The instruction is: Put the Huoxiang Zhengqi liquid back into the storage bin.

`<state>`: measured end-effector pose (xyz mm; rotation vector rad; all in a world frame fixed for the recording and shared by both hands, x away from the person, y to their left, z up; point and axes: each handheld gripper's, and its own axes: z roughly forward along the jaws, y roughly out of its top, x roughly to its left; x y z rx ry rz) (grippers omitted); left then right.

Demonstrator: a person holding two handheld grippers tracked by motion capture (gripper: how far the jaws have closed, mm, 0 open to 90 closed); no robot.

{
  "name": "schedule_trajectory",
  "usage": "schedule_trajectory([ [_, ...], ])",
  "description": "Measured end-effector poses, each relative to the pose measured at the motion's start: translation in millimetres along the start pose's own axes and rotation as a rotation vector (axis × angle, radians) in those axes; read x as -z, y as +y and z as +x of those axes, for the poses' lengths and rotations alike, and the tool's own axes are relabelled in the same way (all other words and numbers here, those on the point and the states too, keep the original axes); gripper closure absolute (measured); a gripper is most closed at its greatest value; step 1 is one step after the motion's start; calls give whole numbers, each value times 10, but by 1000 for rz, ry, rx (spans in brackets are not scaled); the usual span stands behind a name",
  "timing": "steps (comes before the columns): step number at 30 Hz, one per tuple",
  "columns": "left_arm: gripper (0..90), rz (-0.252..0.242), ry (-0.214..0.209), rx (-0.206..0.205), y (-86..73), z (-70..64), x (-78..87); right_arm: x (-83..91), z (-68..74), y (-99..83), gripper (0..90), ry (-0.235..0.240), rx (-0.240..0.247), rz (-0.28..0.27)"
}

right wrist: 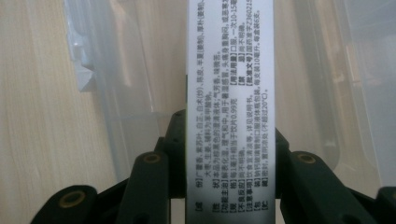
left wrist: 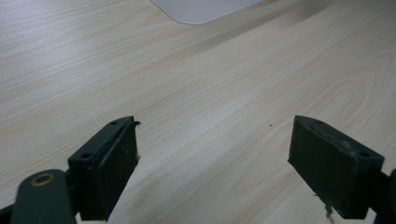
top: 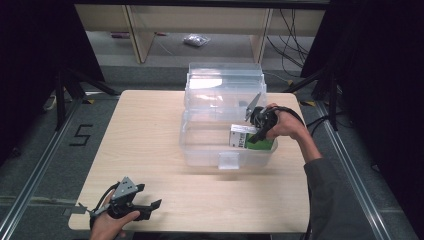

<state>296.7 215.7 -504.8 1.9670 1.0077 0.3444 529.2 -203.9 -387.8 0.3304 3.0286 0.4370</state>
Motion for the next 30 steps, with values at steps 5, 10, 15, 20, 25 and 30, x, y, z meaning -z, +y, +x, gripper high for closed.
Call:
schedule_trajectory([
  [5,150,0,0,-3,2,-1,3,-33,0,11,646,16,14,-1],
  [10,150,-2,1,4,1,-2,4,-81,-24,6,646,23,20,5],
  [15,150,-2,0,1,1,-1,2,-161,-73,-44,645,33,63,-22],
  [20,150,-1,2,4,0,-3,-4,-176,-41,-99,644,34,-8,0],
  [25,150,-10,4,2,-1,-8,0,-205,-43,-87,642,41,9,2],
  [30,150,-1,0,-2,1,-1,2,-249,-36,-81,639,54,23,14],
])
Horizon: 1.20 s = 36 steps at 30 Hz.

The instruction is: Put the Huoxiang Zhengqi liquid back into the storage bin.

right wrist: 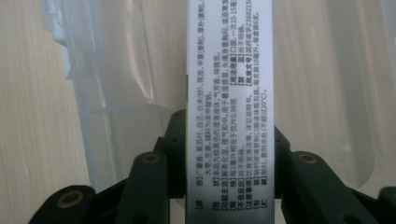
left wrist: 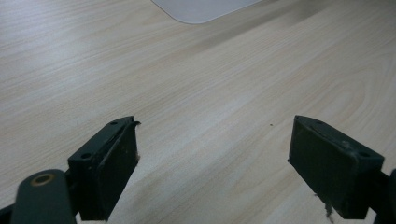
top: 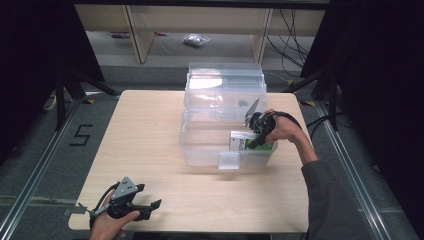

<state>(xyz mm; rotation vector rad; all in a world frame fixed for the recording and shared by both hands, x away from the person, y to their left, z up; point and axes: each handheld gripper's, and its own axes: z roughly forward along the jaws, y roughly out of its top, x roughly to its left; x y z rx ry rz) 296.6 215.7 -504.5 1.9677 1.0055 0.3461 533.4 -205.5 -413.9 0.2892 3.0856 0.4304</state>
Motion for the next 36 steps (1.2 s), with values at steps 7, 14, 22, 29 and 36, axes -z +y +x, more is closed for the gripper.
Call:
schedule_trajectory([
  [7,150,1,0,2,-2,2,-1,-46,-10,-18,630,-2,23,33],
  [14,150,-3,5,10,1,-3,4,23,-7,-60,565,6,-16,-8],
  [22,150,0,2,3,5,0,0,370,83,-57,447,-36,-116,-75],
  [29,150,-5,5,15,5,3,-7,566,145,-70,365,-121,-260,-145],
  [36,150,-11,8,16,1,-5,-13,659,246,-76,307,-186,-358,-251],
])
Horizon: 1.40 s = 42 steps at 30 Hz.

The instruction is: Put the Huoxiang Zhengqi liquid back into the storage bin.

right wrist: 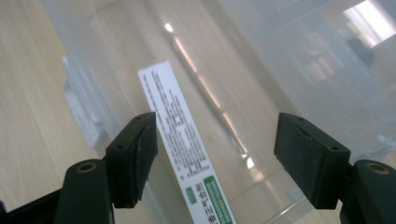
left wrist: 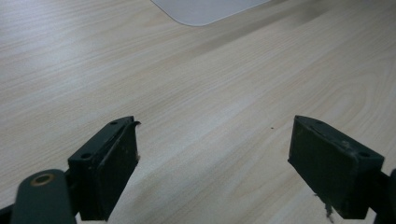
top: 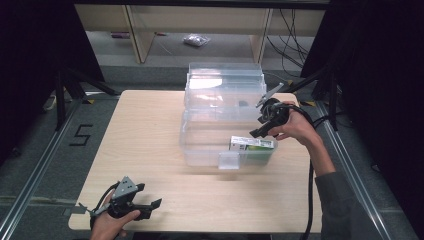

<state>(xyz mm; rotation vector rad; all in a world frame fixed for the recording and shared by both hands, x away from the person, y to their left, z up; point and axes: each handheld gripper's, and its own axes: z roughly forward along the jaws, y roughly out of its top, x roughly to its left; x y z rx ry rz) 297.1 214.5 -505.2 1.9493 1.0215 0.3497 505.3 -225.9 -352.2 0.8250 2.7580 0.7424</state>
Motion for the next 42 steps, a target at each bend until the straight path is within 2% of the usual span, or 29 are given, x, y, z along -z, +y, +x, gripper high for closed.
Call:
schedule_trajectory([
  [3,150,3,-4,1,4,6,6,29,46,-25,295,-10,-37,-27],
  [5,150,20,-2,-22,5,23,26,48,91,-45,278,-30,-78,-29],
  [6,150,20,-1,-20,5,23,25,60,91,-57,279,-32,-54,-58],
  [7,150,22,-2,-19,6,22,22,80,116,-69,276,-32,-78,-63],
  [8,150,0,-3,4,4,2,5,87,133,-83,268,-36,-88,-88],
  [10,150,2,-2,0,4,1,4,120,156,-110,256,-44,-91,-102],
  [12,150,2,-2,1,4,1,4,126,207,-136,257,-41,-120,-134],
  [14,150,2,-2,3,4,2,5,159,225,-152,246,-43,-128,-130],
  [15,150,2,-2,3,4,2,6,148,225,-178,244,-52,-102,-151],
  [17,150,-5,-1,8,2,-4,0,173,259,-194,243,-44,-126,-158],
  [18,150,-4,-1,7,3,-4,0,178,261,-204,242,-57,-117,-169],
  [19,150,-5,-2,7,3,-4,1,166,289,-215,241,-49,-140,-180],
  [20,150,-6,-1,7,3,-3,1,164,278,-231,240,-54,-107,-180],
  [21,150,-5,-1,9,3,-2,2,168,315,-241,240,-49,-144,-178],
  [22,150,-4,-2,7,3,0,1,150,323,-258,240,-58,-135,-195],
  [23,150,-3,-2,6,3,0,2,157,337,-267,240,-42,-142,-186],
  [24,150,-5,0,8,1,-3,1,138,341,-282,239,-57,-130,-213],
  [25,150,-5,-1,6,3,-4,2,159,364,-288,236,-48,-153,-193],
  [26,150,-7,-1,5,4,-3,2,153,368,-305,235,-53,-145,-204],
  [27,150,-6,-1,7,3,-3,2,150,387,-312,235,-56,-164,-220],
  [29,150,-5,-3,10,2,-4,0,172,386,-332,231,-69,-154,-210],
  [31,150,-4,-1,7,2,-3,1,181,413,-349,229,-66,-188,-215],
  [32,150,-6,-1,7,3,-4,2,158,411,-362,225,-74,-179,-234],
  [33,150,-5,0,7,3,-4,2,180,431,-366,221,-68,-207,-221],
  [34,150,-5,-1,7,2,-4,1,176,427,-380,219,-73,-193,-230],
  [37,150,-5,0,7,3,-4,0,174,466,-401,217,-61,-218,-229],
  [40,150,-2,-1,6,2,-6,-1,150,473,-428,217,-73,-182,-248],
  [41,150,-3,-2,6,2,-7,0,174,500,-428,218,-59,-215,-226],
  [42,150,-4,-2,6,2,-6,0,171,508,-433,217,-59,-214,-226],
])
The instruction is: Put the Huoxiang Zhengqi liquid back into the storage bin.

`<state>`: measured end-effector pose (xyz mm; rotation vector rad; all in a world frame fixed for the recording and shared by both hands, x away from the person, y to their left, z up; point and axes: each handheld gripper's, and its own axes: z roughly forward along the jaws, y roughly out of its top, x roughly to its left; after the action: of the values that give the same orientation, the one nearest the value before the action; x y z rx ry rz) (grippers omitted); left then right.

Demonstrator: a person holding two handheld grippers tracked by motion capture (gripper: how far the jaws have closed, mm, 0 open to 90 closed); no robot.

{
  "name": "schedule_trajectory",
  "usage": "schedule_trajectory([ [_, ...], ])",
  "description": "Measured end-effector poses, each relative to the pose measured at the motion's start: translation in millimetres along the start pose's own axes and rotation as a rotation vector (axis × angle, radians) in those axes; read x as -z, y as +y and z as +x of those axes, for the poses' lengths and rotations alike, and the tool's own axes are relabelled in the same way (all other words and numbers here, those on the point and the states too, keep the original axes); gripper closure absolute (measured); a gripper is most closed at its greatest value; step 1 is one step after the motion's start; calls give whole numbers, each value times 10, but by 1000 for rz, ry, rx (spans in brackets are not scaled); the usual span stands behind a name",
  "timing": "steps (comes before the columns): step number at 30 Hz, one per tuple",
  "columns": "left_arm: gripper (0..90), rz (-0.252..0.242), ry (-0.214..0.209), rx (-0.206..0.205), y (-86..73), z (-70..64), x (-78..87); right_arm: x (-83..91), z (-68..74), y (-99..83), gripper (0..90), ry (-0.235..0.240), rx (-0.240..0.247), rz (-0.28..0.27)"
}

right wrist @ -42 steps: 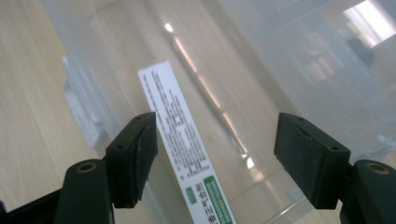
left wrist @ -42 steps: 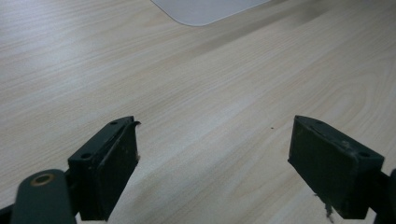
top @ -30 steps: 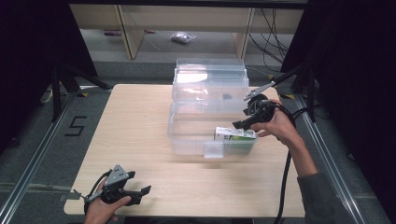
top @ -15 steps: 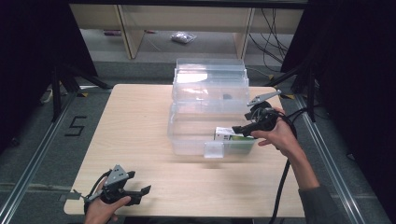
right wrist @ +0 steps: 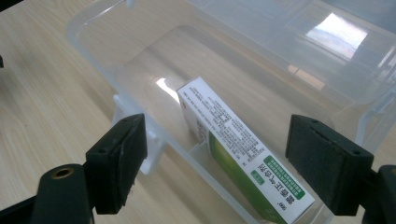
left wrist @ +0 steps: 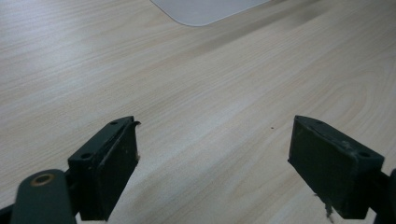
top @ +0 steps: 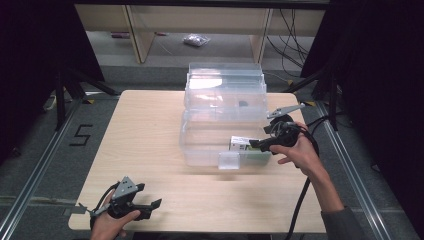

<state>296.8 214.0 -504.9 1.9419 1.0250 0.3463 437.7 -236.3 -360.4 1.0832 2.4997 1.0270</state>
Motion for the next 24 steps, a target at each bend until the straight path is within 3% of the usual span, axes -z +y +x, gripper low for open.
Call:
schedule_trajectory([
  [1,150,-1,1,-3,1,2,1,-25,-3,-18,217,-10,17,-30],
  [2,150,-1,1,-2,1,3,2,-12,9,-19,216,12,-1,-9],
  [5,150,2,1,-1,-1,1,1,-16,25,-49,211,0,14,-17],
  [9,150,-1,1,-4,2,1,3,-19,84,-75,202,1,-20,-23],
  [11,150,1,1,-2,0,0,1,-27,88,-93,202,-2,-1,-31],
  [12,150,2,1,-4,1,0,2,-36,112,-102,200,2,-30,-41],
  [15,150,1,1,-4,1,0,2,-28,134,-116,199,8,-39,-36],
  [18,150,0,1,-4,1,-1,2,-35,136,-135,198,-1,-15,-42],
  [21,150,1,1,-6,0,-1,2,-21,179,-146,197,17,-72,-24],
  [22,150,1,1,-5,0,-1,0,-24,183,-152,198,17,-71,-29],
  [23,150,0,2,-4,0,-2,1,-35,162,-158,198,13,-35,-42],
  [24,150,0,2,-5,2,-1,2,-41,175,-168,198,7,-44,-54],
])
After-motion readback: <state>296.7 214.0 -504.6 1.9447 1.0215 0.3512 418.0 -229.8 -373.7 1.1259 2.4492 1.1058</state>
